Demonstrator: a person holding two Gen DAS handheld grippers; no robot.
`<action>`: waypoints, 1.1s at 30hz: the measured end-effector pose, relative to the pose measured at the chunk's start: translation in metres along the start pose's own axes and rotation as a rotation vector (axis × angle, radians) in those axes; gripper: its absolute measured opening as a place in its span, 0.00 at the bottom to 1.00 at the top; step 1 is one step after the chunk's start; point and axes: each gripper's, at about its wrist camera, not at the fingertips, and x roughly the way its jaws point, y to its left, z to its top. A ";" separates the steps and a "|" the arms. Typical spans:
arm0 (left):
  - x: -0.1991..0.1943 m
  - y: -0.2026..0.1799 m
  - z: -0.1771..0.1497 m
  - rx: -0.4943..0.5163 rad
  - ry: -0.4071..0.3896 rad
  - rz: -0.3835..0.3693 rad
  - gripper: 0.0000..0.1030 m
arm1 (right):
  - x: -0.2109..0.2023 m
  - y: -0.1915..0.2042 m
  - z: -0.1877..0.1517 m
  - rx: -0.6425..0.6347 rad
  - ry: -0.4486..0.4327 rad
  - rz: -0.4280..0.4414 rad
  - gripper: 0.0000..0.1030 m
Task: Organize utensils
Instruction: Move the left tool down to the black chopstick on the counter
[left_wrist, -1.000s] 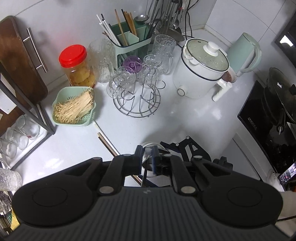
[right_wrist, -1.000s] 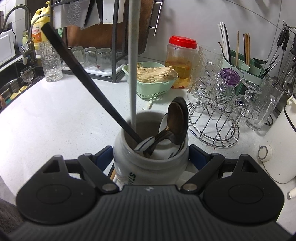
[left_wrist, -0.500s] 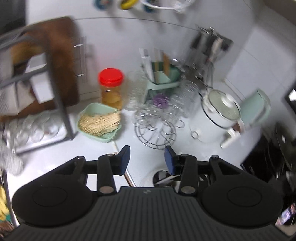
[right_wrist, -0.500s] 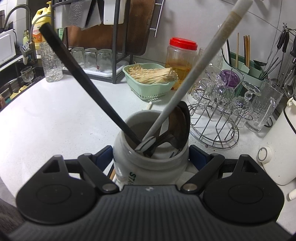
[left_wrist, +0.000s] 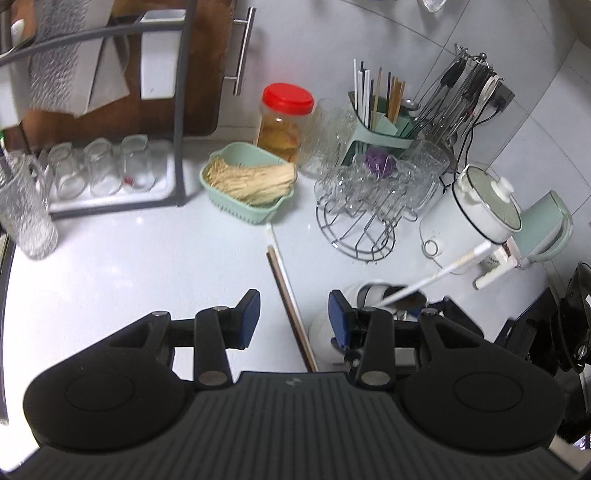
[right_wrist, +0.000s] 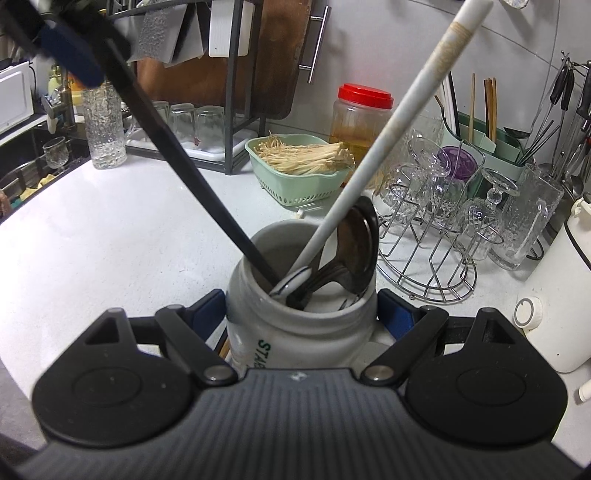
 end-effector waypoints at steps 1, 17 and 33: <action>0.000 0.000 -0.006 -0.002 0.001 0.007 0.45 | 0.000 0.000 0.000 0.005 0.000 -0.001 0.88; 0.043 0.014 -0.074 -0.109 0.042 0.006 0.45 | 0.000 -0.006 -0.003 0.007 -0.018 -0.012 0.88; 0.113 -0.006 -0.086 -0.051 0.138 -0.030 0.44 | 0.005 -0.029 -0.006 0.012 -0.037 -0.018 0.88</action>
